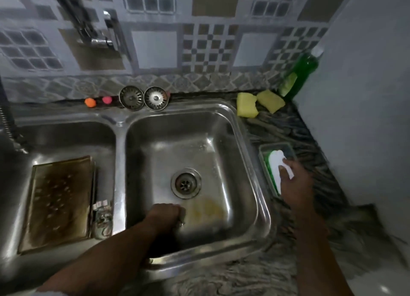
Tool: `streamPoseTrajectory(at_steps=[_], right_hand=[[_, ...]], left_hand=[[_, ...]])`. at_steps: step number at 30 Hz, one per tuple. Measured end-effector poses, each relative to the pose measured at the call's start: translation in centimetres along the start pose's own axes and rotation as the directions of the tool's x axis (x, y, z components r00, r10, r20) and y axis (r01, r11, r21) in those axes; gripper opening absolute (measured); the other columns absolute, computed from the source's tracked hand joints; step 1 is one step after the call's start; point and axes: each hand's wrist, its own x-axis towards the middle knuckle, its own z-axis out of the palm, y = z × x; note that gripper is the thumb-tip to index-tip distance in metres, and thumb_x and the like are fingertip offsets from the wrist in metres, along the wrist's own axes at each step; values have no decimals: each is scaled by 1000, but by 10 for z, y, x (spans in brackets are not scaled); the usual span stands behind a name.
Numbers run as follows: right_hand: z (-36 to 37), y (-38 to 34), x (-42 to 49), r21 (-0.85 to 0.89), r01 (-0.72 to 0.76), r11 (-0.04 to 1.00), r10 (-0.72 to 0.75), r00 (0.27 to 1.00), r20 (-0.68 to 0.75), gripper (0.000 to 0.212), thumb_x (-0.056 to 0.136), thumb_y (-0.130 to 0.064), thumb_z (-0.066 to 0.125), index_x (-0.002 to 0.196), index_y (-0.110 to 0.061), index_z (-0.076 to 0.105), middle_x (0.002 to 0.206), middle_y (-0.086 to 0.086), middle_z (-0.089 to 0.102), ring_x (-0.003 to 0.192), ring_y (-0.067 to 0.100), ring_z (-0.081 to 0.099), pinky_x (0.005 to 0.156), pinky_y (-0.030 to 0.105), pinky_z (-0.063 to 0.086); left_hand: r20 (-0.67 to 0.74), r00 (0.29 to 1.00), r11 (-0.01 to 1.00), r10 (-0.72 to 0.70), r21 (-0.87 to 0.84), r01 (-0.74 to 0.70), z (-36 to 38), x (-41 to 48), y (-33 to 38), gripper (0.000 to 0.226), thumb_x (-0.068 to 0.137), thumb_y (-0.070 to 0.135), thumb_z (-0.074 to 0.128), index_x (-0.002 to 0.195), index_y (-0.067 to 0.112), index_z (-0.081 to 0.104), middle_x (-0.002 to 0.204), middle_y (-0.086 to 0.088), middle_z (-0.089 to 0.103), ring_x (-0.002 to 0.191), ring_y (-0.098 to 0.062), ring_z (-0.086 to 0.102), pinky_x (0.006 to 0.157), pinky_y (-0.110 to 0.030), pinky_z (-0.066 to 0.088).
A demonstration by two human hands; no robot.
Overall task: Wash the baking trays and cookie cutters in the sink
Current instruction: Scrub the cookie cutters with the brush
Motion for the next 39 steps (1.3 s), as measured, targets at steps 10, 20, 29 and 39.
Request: streamPoseTrajectory(at_steps=[10, 20, 29, 39], right_hand=[[-19, -55, -6, 191, -38, 981, 82, 970, -227, 27, 97, -20, 60, 121, -9, 66, 123, 8, 65, 110, 13, 55, 95, 28, 41], [53, -167, -62, 399, 37, 916, -101, 985, 141, 8, 88, -24, 72, 96, -27, 74, 90, -23, 68, 91, -10, 62, 79, 9, 47], [76, -186, -62, 308, -16, 951, 12, 1000, 17, 10, 89, -33, 66, 89, -23, 70, 91, 1, 74, 84, 19, 67, 74, 33, 53], [61, -184, -77, 367, 12, 930, -101, 969, 225, 9, 92, -28, 67, 100, -28, 72, 92, -27, 65, 91, -17, 57, 65, 2, 41]], left_hand=[[-123, 954, 466, -274, -885, 19, -34, -1, 10, 40, 71, 8, 85, 89, 34, 60, 82, 12, 67, 77, -8, 63, 63, -9, 49], [-175, 980, -369, -99, -908, -199, -102, -26, 20, 44, 87, -10, 63, 129, 5, 59, 116, -16, 70, 105, -28, 69, 80, -36, 59], [-312, 909, -234, -277, -895, -379, -120, -43, 37, 47, 82, -17, 65, 123, 7, 63, 81, -10, 74, 71, -16, 69, 66, -28, 60], [-154, 977, -427, -150, -881, -204, -121, -50, 23, 35, 91, -10, 57, 122, 6, 64, 111, -20, 72, 99, -29, 71, 77, -32, 62]])
